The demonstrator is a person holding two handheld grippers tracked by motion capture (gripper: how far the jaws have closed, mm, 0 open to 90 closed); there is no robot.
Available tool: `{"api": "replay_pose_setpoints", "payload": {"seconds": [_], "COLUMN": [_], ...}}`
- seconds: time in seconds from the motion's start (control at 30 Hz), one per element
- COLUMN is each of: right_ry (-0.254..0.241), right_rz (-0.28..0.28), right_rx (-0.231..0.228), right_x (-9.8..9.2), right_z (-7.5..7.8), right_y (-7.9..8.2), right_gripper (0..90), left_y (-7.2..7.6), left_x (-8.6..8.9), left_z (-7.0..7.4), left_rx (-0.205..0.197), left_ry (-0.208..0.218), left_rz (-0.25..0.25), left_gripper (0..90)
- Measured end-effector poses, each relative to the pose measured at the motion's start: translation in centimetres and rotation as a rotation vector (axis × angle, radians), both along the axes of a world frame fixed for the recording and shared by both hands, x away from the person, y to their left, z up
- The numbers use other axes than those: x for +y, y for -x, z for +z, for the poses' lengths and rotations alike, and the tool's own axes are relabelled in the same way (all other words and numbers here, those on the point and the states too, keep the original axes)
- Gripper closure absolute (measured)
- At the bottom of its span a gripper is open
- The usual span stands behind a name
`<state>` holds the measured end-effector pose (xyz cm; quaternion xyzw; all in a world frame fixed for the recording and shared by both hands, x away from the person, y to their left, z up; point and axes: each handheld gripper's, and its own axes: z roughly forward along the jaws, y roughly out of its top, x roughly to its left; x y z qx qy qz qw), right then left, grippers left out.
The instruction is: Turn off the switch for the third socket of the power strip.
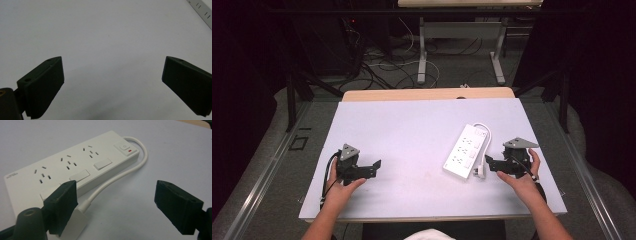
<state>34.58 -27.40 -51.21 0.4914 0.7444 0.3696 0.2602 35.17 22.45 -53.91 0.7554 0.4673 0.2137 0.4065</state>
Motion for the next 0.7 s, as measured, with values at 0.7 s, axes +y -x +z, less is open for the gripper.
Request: {"api": "replay_pose_setpoints", "payload": {"seconds": [0.7], "right_ry": [0.03], "right_rz": [0.106], "right_rx": [0.042], "right_x": [2.0], "right_z": [0.6], "right_y": [-1.2], "right_gripper": [36.5], "left_y": [0.0], "left_x": [0.0], "left_z": [0.0], "left_rx": [0.001], "left_ry": [0.004], "left_rz": [0.004], "left_gripper": [4.3]}}
